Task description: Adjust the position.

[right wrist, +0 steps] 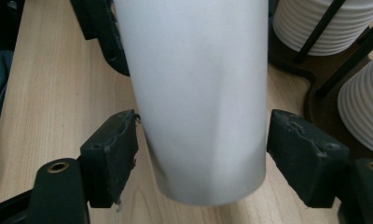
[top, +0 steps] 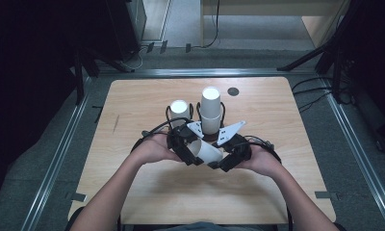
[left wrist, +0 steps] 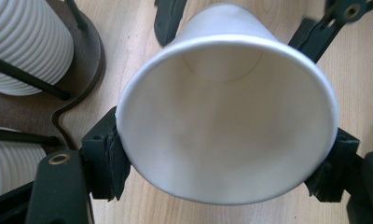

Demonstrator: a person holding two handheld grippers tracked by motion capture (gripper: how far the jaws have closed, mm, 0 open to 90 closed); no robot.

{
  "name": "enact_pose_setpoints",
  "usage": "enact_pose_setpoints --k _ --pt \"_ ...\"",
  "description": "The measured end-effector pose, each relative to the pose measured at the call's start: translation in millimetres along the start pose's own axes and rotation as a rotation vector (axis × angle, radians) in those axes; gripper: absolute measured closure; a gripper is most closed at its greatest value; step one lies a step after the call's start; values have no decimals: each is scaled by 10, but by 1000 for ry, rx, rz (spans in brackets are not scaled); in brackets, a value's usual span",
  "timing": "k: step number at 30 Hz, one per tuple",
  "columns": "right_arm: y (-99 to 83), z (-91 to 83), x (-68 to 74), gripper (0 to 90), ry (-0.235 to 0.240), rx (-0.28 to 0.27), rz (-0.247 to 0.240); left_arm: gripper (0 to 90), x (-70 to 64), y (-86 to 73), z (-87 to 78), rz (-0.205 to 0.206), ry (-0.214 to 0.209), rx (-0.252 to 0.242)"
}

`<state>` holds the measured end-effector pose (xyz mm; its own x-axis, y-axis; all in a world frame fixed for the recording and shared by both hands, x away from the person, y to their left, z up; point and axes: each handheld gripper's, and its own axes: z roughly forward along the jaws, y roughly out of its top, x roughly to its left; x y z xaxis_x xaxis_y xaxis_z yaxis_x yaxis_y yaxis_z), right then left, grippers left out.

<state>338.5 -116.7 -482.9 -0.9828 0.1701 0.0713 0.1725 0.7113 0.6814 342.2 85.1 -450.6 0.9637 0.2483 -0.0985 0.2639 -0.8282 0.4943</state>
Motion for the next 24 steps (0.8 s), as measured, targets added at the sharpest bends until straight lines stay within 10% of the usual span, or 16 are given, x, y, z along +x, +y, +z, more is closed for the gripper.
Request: enact_pose_setpoints --k 13,24 --pt "21 24 18 325 5 21 -37 207 -33 -12 15 8 8 -26" --pt "10 -95 -44 324 -14 -36 1 71 20 -103 -67 -61 23 -168"
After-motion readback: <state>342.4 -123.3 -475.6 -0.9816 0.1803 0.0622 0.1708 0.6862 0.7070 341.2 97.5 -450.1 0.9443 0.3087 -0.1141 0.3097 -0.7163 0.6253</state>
